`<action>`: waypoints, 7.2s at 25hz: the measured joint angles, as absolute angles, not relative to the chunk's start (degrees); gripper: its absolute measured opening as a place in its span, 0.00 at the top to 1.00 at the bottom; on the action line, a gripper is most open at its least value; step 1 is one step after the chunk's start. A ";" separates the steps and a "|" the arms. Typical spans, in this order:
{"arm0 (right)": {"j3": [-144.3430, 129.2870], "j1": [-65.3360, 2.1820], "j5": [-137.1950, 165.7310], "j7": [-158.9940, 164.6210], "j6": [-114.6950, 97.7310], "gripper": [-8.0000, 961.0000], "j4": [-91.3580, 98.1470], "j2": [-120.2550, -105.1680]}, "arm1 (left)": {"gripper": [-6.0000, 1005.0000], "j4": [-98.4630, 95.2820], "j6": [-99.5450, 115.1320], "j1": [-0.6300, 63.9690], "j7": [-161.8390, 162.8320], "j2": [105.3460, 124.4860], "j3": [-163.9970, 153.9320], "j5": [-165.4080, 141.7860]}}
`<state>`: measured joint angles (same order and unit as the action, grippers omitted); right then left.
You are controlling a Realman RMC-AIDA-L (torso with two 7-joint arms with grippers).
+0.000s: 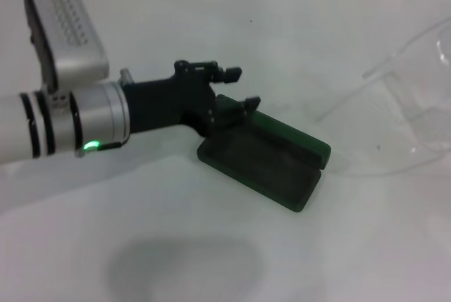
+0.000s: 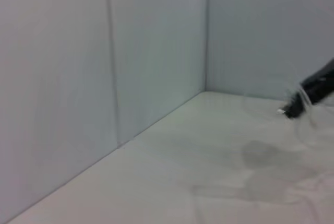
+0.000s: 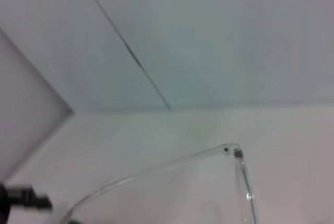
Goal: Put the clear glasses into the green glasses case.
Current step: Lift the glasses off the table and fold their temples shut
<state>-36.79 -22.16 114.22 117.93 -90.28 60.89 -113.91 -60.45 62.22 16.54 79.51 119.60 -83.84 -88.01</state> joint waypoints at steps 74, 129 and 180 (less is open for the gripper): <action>-36.30 -18.39 112.85 108.90 -92.01 0.88 57.73 -112.58 | 0.81 -74.82 46.33 32.78 118.72 120.15 -108.69 -139.99; -36.32 -26.11 112.66 109.87 -99.88 0.88 46.71 -110.24 | 0.50 -49.66 58.63 27.41 70.96 119.80 -88.77 -62.06; -39.45 -35.03 105.36 109.99 -100.53 0.88 36.38 -112.89 | 0.50 -28.72 79.73 33.72 49.71 120.16 -107.12 -29.39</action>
<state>-39.45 -35.03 105.36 109.99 -100.53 36.38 -112.89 -28.72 79.73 33.72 49.71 120.16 -107.12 -29.39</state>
